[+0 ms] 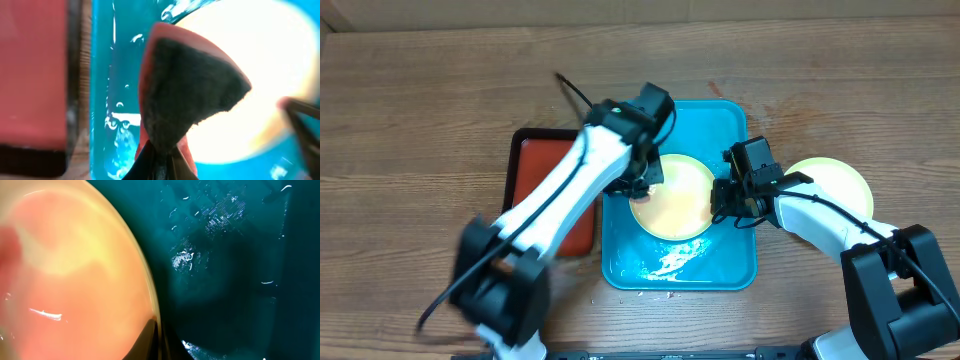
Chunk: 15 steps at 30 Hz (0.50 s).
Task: Clean dirty plates on tray and stack at the side
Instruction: 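Scrub the yellow plate with the sponge in the left gripper, then return the sponge to the red tray with the left gripper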
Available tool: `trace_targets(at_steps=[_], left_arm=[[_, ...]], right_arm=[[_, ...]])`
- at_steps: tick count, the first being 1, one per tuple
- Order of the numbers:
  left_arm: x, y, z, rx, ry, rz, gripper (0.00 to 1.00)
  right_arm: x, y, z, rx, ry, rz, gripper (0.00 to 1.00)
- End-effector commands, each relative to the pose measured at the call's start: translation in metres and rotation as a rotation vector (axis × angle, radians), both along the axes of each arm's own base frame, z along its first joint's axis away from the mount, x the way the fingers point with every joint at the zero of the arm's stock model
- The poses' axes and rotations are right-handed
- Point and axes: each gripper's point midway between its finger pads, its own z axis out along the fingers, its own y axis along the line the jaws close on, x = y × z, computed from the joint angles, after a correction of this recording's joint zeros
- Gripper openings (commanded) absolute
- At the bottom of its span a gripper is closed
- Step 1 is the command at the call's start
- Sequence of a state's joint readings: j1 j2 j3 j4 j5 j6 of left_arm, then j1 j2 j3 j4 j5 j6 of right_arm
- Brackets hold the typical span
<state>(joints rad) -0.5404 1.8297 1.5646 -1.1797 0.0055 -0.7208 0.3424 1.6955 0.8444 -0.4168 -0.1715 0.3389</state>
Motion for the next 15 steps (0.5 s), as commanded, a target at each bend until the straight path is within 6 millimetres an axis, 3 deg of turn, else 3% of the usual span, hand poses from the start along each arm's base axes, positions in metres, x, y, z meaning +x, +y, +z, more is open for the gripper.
trace_targets(at_steps=[1, 4, 8, 12, 15], left_arm=[[-0.003, 0.012, 0.044, -0.024, -0.106, -0.038, 0.04], [-0.005, 0.044, 0.059, 0.052, -0.136, 0.01, 0.04], [-0.006, 0.104, 0.055, 0.226, -0.107, 0.111, 0.05], [-0.007, 0.146, 0.018, 0.279, -0.043, 0.211, 0.04], [-0.006, 0.16, -0.021, 0.24, -0.02, 0.237, 0.05]], right_arm=[[-0.013, -0.017, -0.022, -0.092, 0.054, 0.001, 0.04], [-0.014, -0.017, -0.022, -0.093, 0.056, 0.001, 0.04], [-0.014, -0.017, -0.022, -0.094, 0.057, 0.001, 0.04], [-0.014, -0.017, -0.022, -0.094, 0.058, 0.001, 0.04], [-0.014, -0.017, -0.022, -0.093, 0.057, 0.001, 0.04]])
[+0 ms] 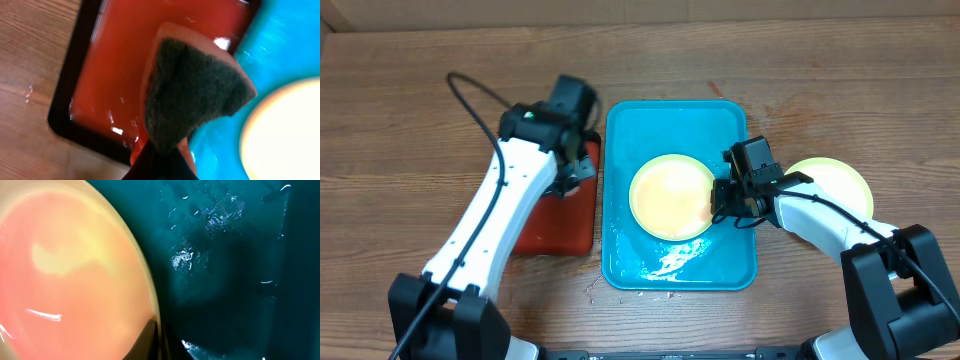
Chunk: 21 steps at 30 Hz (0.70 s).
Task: Clean dirty plates on tray and stack at the side
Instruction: 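Return the sponge to the red tray with the left gripper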
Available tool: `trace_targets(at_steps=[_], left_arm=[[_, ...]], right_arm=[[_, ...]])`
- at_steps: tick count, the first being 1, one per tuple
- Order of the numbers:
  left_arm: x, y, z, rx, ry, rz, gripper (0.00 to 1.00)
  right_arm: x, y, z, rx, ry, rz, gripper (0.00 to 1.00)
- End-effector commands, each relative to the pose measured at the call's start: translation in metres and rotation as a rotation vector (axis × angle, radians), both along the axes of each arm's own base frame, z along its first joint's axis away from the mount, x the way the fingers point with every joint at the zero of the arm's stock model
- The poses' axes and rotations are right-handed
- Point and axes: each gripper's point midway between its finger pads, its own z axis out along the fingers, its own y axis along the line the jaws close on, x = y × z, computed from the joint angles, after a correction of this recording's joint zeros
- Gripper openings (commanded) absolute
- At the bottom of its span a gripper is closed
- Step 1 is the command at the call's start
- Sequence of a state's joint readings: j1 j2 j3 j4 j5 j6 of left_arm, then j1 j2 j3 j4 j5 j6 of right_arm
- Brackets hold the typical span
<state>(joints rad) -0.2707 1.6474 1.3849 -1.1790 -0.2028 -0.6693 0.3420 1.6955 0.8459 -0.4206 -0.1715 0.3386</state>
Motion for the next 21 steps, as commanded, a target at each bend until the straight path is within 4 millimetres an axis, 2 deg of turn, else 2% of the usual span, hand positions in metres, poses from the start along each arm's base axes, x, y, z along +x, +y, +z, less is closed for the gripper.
trace_targets(at_steps=[1, 5, 9, 11, 15, 19, 20, 21], left_arm=[[-0.01, 0.023, -0.047, 0.007, 0.07, -0.01, 0.04], [-0.014, 0.026, -0.08, -0.054, 0.067, -0.016, 0.04], [-0.017, 0.027, -0.086, -0.057, 0.068, -0.013, 0.05], [-0.017, 0.024, -0.084, -0.077, 0.073, -0.029, 0.21], [-0.016, 0.021, -0.065, -0.093, 0.09, -0.04, 0.33], [-0.01, 0.022, -0.023, -0.091, 0.048, -0.037, 0.59], [-0.007, 0.022, -0.011, -0.093, 0.026, -0.035, 0.69], [-0.005, 0.024, 0.005, -0.096, -0.004, -0.028, 0.89]], right_arm=[[-0.014, -0.017, -0.022, -0.093, 0.055, 0.001, 0.04], [-0.014, -0.017, -0.022, -0.093, 0.055, 0.001, 0.04], [-0.017, -0.018, -0.023, -0.097, 0.07, 0.002, 0.04], [-0.019, -0.019, -0.023, -0.1, 0.077, 0.002, 0.04], [-0.019, -0.019, -0.013, -0.108, 0.097, 0.003, 0.04], [-0.008, -0.018, 0.03, -0.148, 0.059, 0.034, 0.04], [-0.004, -0.02, 0.043, -0.179, 0.04, 0.032, 0.04], [0.0, -0.021, 0.056, -0.21, 0.017, 0.035, 0.04]])
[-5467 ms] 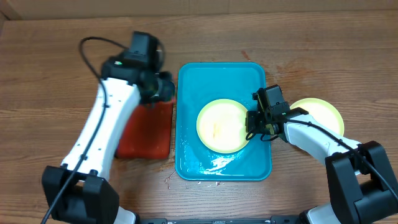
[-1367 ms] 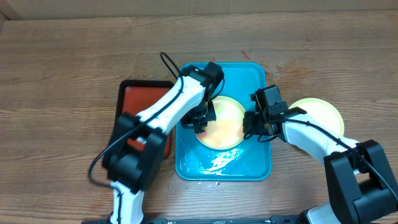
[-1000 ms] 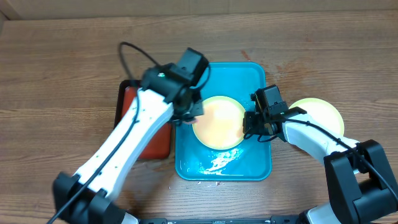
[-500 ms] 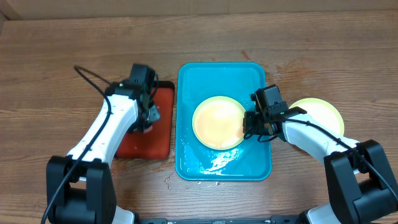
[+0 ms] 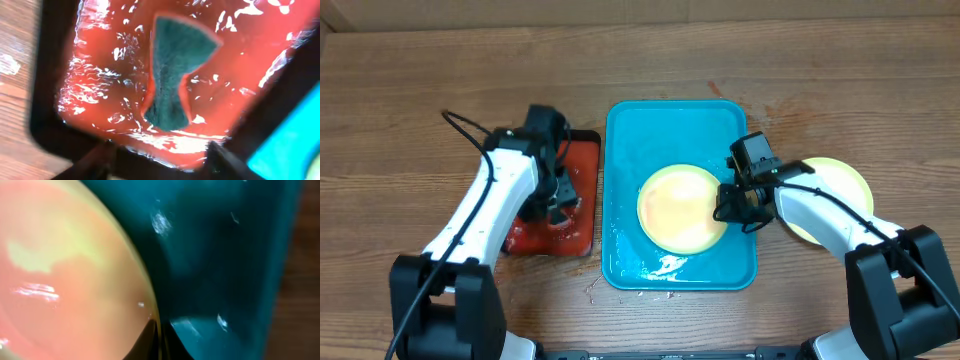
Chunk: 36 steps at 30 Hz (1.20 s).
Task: Clean dirty plates on tray and stack at the side
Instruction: 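Return the sponge to the red tray with the left gripper, then lift the yellow plate with the right gripper and tilt it over the red tray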
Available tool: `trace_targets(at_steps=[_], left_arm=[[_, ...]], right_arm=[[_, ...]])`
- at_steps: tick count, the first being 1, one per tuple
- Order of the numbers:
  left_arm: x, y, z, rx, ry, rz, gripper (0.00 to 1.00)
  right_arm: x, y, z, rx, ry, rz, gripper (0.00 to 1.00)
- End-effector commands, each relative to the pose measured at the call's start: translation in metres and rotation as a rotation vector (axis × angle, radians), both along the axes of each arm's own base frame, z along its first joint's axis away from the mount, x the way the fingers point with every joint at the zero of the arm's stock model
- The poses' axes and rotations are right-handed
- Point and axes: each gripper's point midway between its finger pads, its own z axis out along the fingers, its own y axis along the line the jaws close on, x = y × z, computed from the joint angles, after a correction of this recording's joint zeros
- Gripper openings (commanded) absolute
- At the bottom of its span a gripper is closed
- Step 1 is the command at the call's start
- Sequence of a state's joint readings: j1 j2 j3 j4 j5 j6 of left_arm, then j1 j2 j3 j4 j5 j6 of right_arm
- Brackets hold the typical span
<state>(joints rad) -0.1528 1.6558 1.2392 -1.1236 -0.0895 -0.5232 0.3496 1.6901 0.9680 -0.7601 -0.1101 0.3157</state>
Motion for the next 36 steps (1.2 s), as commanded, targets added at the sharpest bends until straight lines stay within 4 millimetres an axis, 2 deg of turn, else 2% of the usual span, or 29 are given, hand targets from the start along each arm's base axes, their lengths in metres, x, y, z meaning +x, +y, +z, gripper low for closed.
trace_targets(at_steps=[1, 3, 7, 10, 15, 19, 24, 31, 36], left_arm=[[0.02, 0.004, 0.062, -0.028, -0.17, 0.023, 1.0], [0.021, 0.01, 0.093, -0.035, -0.234, 0.044, 1.0], [0.015, 0.028, 0.147, -0.042, -0.352, 0.095, 1.0], [0.003, 0.038, 0.177, -0.043, -0.416, 0.128, 1.0], [-0.019, 0.044, 0.209, -0.049, -0.494, 0.146, 1.0], [-0.033, 0.044, 0.221, -0.049, -0.536, 0.142, 1.0], [-0.044, 0.047, 0.228, -0.034, -0.555, 0.147, 1.0], [-0.044, 0.049, 0.222, -0.019, -0.524, 0.151, 1.0], [-0.042, 0.049, 0.218, -0.02, -0.504, 0.151, 1.0]], right_arm=[[0.034, -0.001, 0.057, -0.102, -0.177, 0.045, 0.04], [0.042, 0.006, 0.083, -0.135, -0.228, 0.073, 0.04], [0.058, 0.039, 0.13, -0.142, -0.36, 0.185, 0.04], [0.072, 0.074, 0.158, -0.132, -0.508, 0.241, 0.04], [0.079, 0.147, 0.182, -0.043, -0.716, 0.344, 0.04], [0.082, 0.188, 0.18, -0.033, -0.814, 0.368, 0.04], [0.085, 0.208, 0.166, -0.116, -0.883, 0.355, 0.04], [0.075, 0.216, 0.198, -0.205, -1.036, 0.281, 0.04], [0.063, 0.224, 0.216, -0.263, -1.119, 0.305, 0.04]])
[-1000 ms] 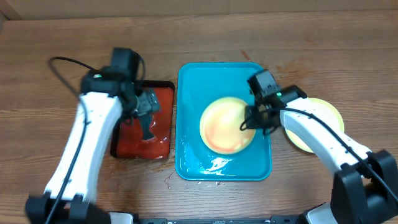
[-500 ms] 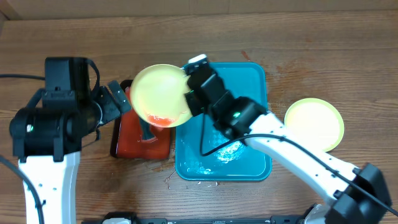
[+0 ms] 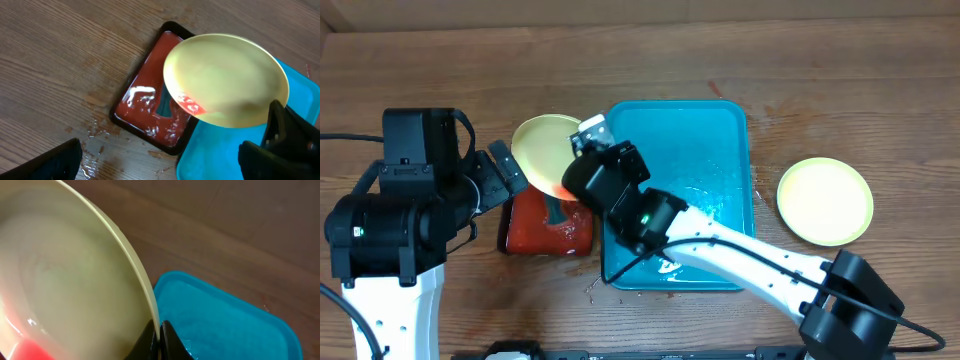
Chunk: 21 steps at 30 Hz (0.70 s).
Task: Clean dirty plates on tray and stack at the side
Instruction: 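Lift the yellow plate with the right gripper and tilt it over the red tray, then hold the yellow plate tilted over the red tray to drain it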
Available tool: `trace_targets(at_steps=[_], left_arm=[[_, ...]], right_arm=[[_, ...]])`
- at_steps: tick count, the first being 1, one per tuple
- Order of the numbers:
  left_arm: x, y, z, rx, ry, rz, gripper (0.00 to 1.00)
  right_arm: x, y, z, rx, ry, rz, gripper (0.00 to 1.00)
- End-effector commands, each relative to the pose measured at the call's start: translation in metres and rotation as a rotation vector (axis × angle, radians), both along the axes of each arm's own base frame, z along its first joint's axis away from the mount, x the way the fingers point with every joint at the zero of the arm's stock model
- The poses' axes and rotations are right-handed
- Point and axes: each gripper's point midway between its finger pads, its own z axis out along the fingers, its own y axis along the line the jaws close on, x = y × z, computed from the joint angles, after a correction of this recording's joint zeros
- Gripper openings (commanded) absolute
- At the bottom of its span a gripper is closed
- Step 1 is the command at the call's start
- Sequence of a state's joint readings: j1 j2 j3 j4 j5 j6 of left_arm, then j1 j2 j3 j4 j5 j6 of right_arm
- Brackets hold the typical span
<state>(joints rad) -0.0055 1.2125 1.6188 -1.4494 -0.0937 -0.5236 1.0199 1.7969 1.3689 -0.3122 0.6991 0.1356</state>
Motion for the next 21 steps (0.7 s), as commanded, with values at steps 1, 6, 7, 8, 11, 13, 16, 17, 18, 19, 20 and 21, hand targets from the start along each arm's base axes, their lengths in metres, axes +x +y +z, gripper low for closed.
trace_targets(at_steps=[1, 6, 7, 8, 11, 13, 16, 17, 18, 19, 20, 21], left_arm=[[0.004, 0.004, 0.003, 0.014, -0.003, 0.009, 1.0], [0.006, 0.004, 0.0, 0.014, 0.008, 0.009, 1.0], [0.006, 0.004, 0.0, 0.014, 0.01, 0.009, 1.0], [0.007, 0.004, -0.001, 0.014, 0.012, 0.009, 1.0], [0.008, 0.004, -0.002, 0.014, 0.018, 0.009, 1.0], [0.008, 0.004, -0.003, 0.014, 0.022, 0.008, 1.0], [0.009, 0.004, -0.004, 0.014, 0.025, 0.008, 1.0], [0.009, 0.004, -0.004, 0.014, 0.025, 0.008, 1.0], [0.009, 0.004, -0.004, 0.014, 0.025, 0.008, 1.0], [0.009, 0.004, -0.004, 0.014, 0.025, 0.008, 1.0], [0.009, 0.004, -0.004, 0.014, 0.025, 0.008, 1.0], [0.009, 0.004, -0.004, 0.014, 0.025, 0.008, 1.0]], right_arm=[[-0.003, -0.006, 0.044, -0.012, -0.13, -0.045, 0.04], [-0.008, 0.002, 0.06, -0.014, -0.2, -0.045, 0.04], [-0.008, 0.004, 0.062, -0.007, -0.21, -0.045, 0.04], [-0.009, 0.006, 0.064, -0.007, -0.217, -0.038, 0.04], [-0.009, 0.008, 0.067, 0.001, -0.226, -0.034, 0.04], [-0.009, 0.008, 0.066, -0.005, -0.223, -0.034, 0.04], [-0.009, 0.007, 0.065, -0.01, -0.221, -0.033, 0.04], [-0.009, 0.007, 0.065, -0.01, -0.221, -0.033, 0.04], [-0.009, 0.007, 0.065, -0.016, -0.221, -0.031, 0.04], [-0.009, 0.007, 0.065, -0.029, -0.224, -0.025, 0.04], [-0.009, 0.007, 0.065, -0.047, -0.227, -0.018, 0.04], [-0.009, 0.007, 0.065, -0.066, -0.231, -0.011, 0.04]])
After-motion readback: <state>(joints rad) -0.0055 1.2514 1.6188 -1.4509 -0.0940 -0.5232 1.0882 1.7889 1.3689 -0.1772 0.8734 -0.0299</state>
